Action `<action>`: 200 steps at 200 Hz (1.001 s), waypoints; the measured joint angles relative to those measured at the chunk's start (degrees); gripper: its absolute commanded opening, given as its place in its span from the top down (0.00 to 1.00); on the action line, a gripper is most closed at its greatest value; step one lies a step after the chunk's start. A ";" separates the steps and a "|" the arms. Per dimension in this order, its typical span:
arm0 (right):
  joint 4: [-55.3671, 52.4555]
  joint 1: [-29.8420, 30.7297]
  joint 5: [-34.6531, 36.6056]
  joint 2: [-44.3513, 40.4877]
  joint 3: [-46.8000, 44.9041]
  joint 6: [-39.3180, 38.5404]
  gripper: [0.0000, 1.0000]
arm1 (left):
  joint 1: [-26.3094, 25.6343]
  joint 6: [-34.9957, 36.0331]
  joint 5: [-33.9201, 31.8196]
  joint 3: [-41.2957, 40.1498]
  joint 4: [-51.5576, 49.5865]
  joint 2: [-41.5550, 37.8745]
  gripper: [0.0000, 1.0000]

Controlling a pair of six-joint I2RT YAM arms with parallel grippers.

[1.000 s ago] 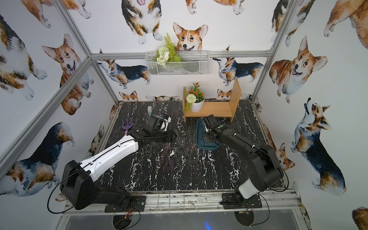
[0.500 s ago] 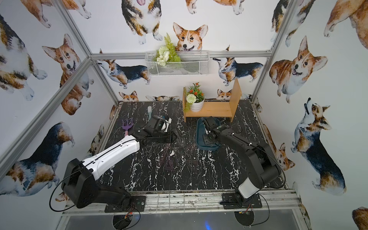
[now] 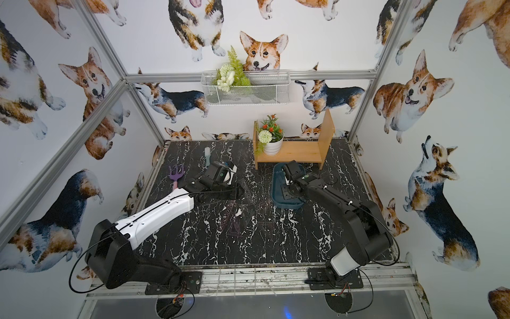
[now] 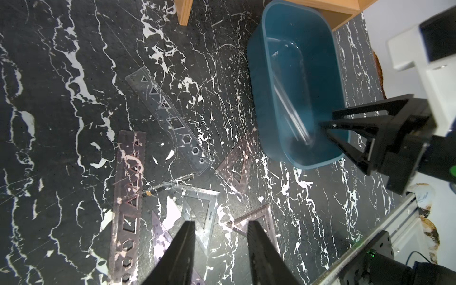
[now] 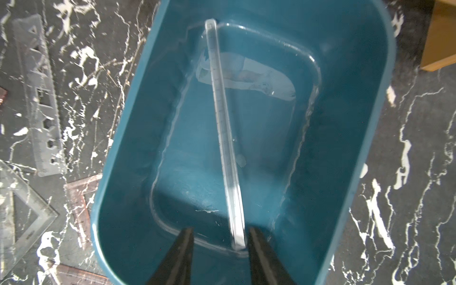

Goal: Put the scattered rulers into the storage box
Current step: Place the ruler in the storage box.

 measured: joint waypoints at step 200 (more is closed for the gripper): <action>7.19 7.58 -15.30 -10.78 -3.82 9.16 0.51 | 0.00 0.20 -8.22 -5.42 -5.97 -2.99 0.59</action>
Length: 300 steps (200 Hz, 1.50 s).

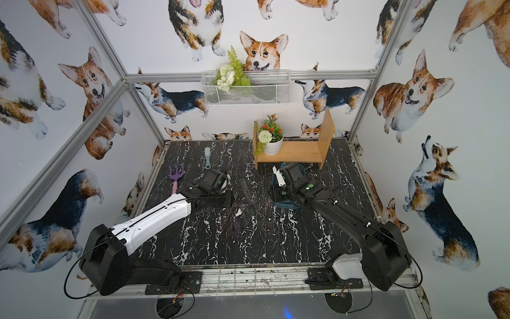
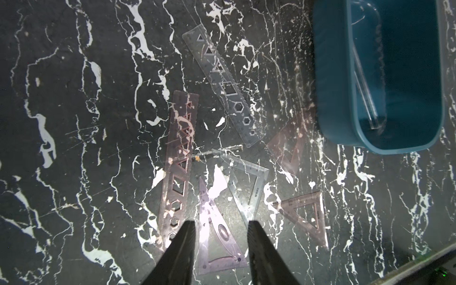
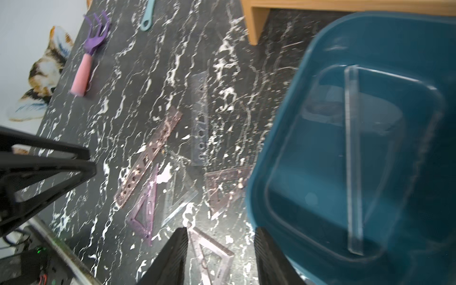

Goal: Put the scattered rulers into the storage box
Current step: Place the ruler in the storage box, then pick up the ruler from the center of the board.

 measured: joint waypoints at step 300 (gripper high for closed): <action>6.95 10.69 -4.09 3.80 -4.85 6.38 0.54 | 1.51 6.86 -3.52 -0.68 -2.73 12.96 0.57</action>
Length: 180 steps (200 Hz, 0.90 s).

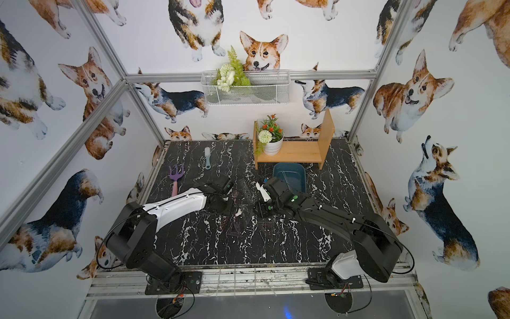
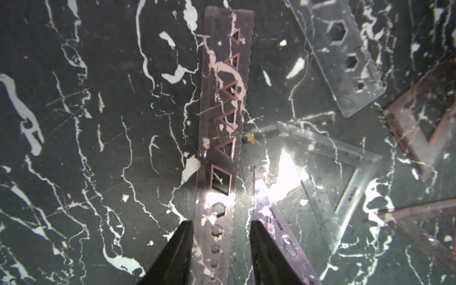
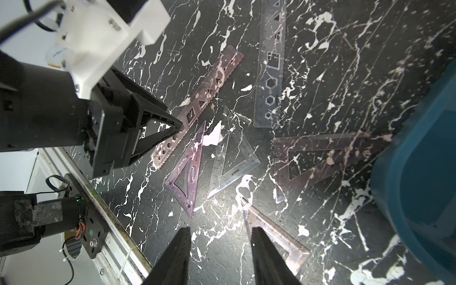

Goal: Put the scattered rulers into the storage box
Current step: Pick up the ruler from the center of the board.

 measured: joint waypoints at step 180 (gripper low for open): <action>0.07 1.22 0.02 1.99 1.07 0.81 0.54 | 0.98 1.05 2.23 -2.36 1.49 1.81 0.59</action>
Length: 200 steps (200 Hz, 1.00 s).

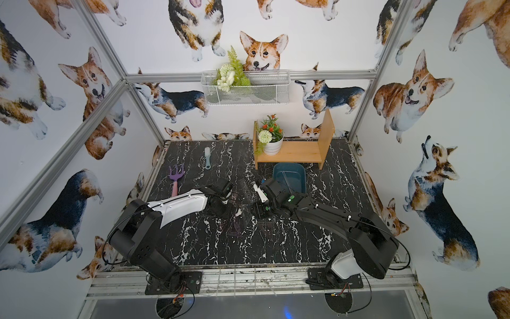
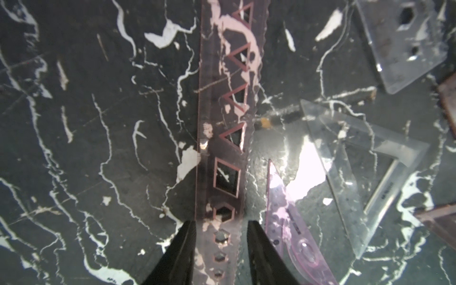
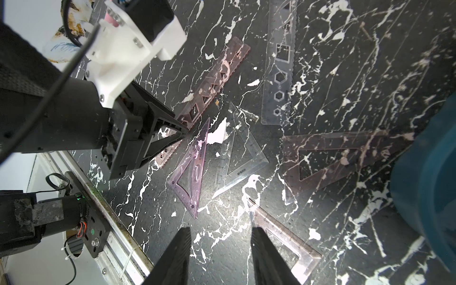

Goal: Put the scattered rulers into the storage box
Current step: Pick up the ruler from the center of the board.

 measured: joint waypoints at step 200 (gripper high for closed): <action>0.15 0.04 1.07 -1.40 -0.98 0.00 0.54 | 0.09 -0.07 -1.38 0.22 0.20 2.78 0.76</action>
